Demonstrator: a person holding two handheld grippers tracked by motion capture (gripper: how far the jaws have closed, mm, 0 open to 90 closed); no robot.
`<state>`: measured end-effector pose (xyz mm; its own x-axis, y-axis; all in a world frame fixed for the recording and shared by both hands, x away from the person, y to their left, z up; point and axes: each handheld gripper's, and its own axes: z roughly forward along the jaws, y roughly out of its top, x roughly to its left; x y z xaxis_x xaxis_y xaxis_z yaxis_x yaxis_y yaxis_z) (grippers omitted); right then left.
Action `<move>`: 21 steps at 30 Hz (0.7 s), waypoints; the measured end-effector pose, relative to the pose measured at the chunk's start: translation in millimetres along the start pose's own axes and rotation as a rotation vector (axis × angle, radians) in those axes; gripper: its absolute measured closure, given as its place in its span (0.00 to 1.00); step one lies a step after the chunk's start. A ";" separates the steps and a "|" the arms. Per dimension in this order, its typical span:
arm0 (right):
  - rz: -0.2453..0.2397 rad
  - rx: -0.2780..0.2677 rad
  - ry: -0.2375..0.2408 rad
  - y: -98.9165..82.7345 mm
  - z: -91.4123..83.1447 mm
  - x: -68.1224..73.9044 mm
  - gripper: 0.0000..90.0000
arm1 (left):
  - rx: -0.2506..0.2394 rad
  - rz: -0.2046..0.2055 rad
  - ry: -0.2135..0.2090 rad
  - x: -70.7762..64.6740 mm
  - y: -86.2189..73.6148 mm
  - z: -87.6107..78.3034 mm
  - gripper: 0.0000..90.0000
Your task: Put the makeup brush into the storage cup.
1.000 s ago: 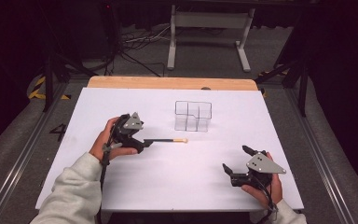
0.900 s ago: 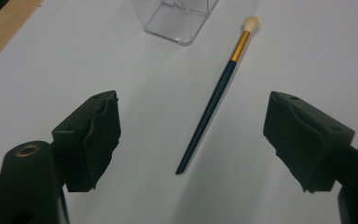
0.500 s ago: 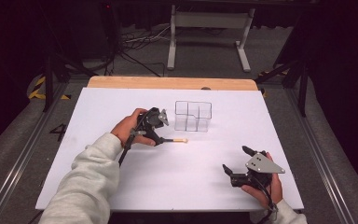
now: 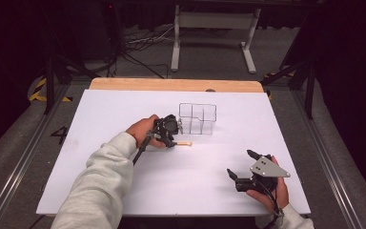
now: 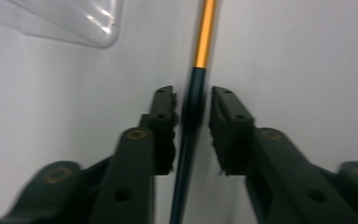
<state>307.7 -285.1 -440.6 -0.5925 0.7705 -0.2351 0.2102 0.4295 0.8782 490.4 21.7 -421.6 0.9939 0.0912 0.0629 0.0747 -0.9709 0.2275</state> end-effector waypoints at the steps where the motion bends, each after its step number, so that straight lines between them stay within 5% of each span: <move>1: -0.003 0.001 0.001 -0.1 0.2 -0.1 0.07 | 0.002 -0.004 0.001 -0.5 1.4 0.7 0.88; 9: -0.004 0.006 0.003 -0.1 0.1 0.6 0.07 | 0.064 -0.003 0.037 -8.0 9.9 0.6 0.92; 21: 0.007 0.000 0.001 0.5 -0.4 -0.9 0.08 | -0.002 -0.073 0.081 -7.3 -8.9 -5.9 0.92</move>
<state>308.0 -285.7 -439.8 -0.5920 0.7728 -0.2286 0.2145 0.4245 0.8797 482.1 31.0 -418.3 0.9759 0.1793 0.1244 0.1464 -0.9606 0.2362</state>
